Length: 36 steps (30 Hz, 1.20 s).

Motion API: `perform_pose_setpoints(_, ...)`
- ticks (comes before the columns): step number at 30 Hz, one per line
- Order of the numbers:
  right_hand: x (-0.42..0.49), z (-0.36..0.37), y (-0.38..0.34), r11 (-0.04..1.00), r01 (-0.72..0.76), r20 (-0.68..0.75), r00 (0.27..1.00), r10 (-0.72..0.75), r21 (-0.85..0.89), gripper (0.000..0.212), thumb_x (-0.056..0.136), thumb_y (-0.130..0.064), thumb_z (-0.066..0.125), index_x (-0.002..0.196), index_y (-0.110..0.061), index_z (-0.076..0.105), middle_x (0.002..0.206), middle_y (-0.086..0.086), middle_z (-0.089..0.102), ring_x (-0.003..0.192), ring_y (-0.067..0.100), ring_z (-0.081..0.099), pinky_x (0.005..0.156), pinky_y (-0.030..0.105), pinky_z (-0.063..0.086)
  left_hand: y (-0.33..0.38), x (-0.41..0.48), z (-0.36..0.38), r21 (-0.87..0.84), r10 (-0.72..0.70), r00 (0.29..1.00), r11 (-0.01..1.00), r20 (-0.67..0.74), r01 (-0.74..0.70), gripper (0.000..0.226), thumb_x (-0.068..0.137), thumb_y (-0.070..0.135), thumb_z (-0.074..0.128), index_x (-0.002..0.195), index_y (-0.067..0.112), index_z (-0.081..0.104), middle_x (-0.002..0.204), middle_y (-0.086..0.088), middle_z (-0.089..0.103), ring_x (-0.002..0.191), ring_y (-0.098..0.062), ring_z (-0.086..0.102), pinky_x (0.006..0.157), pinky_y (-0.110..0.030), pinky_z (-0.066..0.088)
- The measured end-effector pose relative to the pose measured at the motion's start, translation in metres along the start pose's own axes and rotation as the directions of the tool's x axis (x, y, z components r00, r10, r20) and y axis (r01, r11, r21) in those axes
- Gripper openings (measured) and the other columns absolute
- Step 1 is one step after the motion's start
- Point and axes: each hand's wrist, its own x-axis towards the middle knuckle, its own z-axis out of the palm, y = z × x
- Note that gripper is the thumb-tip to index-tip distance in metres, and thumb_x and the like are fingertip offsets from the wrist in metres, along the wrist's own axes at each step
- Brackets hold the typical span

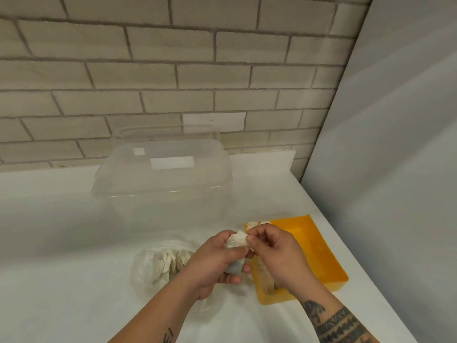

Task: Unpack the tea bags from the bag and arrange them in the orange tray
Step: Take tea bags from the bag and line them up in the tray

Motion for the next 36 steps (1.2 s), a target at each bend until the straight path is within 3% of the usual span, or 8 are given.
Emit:
perform_pose_setpoints(4, 0.001, -0.033, 0.004, 0.990, 0.029, -0.038, 0.999, -0.035, -0.141, 0.016, 0.095, -0.016, 0.067, 0.082, -0.025, 0.065, 0.068, -0.014, 0.067, 0.066, -0.005, 0.060, 0.060, 0.009, 0.042, 0.000, 0.014, 0.029, 0.006, 0.019, 1.000, 1.000, 0.017, -0.019, 0.024, 0.100, 0.015, 0.061, 0.123, 0.023, 0.061, 0.096, -0.001, 0.074, 0.079, -0.018, 0.068, 0.058, -0.027, 0.051)
perform_pose_setpoints(15, 0.015, -0.082, 0.023, 0.963, 0.125, -0.038, 0.990, -0.138, -0.237, 0.015, 0.100, -0.021, 0.057, 0.090, -0.033, 0.058, 0.080, -0.014, 0.067, 0.072, 0.003, 0.064, 0.061, 0.011, 0.045, -0.004, 0.032, 0.074, -0.033, 0.048, 0.997, 0.998, -0.055, -0.050, 0.025, 0.100, 0.027, 0.062, 0.125, 0.023, 0.063, 0.098, -0.003, 0.072, 0.074, -0.018, 0.062, 0.056, -0.027, 0.049)
perform_pose_setpoints(19, 0.021, -0.088, 0.024, 0.983, 0.115, 0.036, 0.993, -0.111, -0.144, 0.013, 0.095, -0.025, 0.066, 0.100, -0.036, 0.061, 0.087, -0.011, 0.070, 0.076, 0.003, 0.066, 0.067, 0.013, 0.049, -0.009, 0.039, 0.080, 0.010, 0.104, 0.981, 0.995, -0.164, -0.104, 0.024, 0.099, 0.031, 0.064, 0.122, 0.024, 0.064, 0.096, -0.001, 0.074, 0.071, -0.017, 0.060, 0.056, -0.027, 0.048)
perform_pose_setpoints(22, 0.022, -0.089, 0.027, 0.998, 0.061, 0.130, 0.990, -0.057, -0.031, 0.021, 0.089, -0.022, 0.075, 0.105, -0.033, 0.065, 0.087, -0.004, 0.073, 0.077, 0.007, 0.071, 0.077, 0.026, 0.056, -0.011, 0.039, 0.082, -0.023, 0.127, 0.975, 0.991, -0.181, -0.133, 0.022, 0.100, 0.029, 0.062, 0.121, 0.021, 0.064, 0.094, -0.003, 0.074, 0.067, -0.016, 0.059, 0.054, -0.025, 0.048)
perform_pose_setpoints(24, 0.023, -0.090, 0.030, 0.990, 0.083, 0.145, 0.987, -0.066, -0.113, 0.005, 0.090, -0.026, 0.073, 0.094, -0.026, 0.070, 0.081, -0.002, 0.072, 0.071, 0.004, 0.066, 0.069, 0.024, 0.052, -0.012, 0.038, 0.081, 0.002, 0.136, 0.975, 0.990, -0.176, -0.138, 0.020, 0.101, 0.027, 0.062, 0.120, 0.022, 0.064, 0.095, -0.004, 0.075, 0.065, -0.016, 0.058, 0.055, -0.025, 0.049)
perform_pose_setpoints(26, 0.025, -0.092, 0.036, 0.978, 0.095, 0.122, 0.990, -0.073, -0.188, 0.008, 0.091, -0.029, 0.072, 0.085, -0.024, 0.070, 0.076, 0.000, 0.068, 0.062, 0.000, 0.056, 0.059, 0.016, 0.043, -0.016, 0.039, 0.077, 0.036, 0.142, 0.968, 0.990, -0.207, -0.137, 0.017, 0.102, 0.024, 0.060, 0.118, 0.025, 0.064, 0.096, -0.004, 0.076, 0.064, -0.015, 0.057, 0.055, -0.026, 0.049)
perform_pose_setpoints(32, 0.025, -0.107, 0.056, 0.930, 0.048, 0.299, 0.952, 0.068, -0.364, 0.016, 0.089, -0.031, 0.073, 0.082, -0.019, 0.066, 0.072, -0.005, 0.062, 0.064, 0.008, 0.053, 0.063, 0.027, 0.042, -0.035, 0.046, 0.061, 0.137, 0.186, 0.848, 0.981, -0.496, -0.135, 0.014, 0.097, 0.021, 0.060, 0.106, 0.029, 0.067, 0.080, 0.002, 0.073, 0.062, -0.016, 0.056, 0.057, -0.028, 0.049)
perform_pose_setpoints(36, 0.021, -0.107, 0.066, 0.845, 0.065, 0.393, 0.902, 0.178, -0.531, 0.015, 0.086, -0.036, 0.074, 0.084, -0.023, 0.068, 0.076, -0.008, 0.068, 0.066, 0.004, 0.057, 0.061, 0.023, 0.044, -0.049, 0.052, 0.059, 0.244, 0.189, 0.805, 0.968, -0.563, -0.057, 0.020, 0.091, 0.029, 0.070, 0.110, 0.031, 0.063, 0.097, 0.000, 0.069, 0.077, -0.017, 0.064, 0.052, -0.023, 0.050)
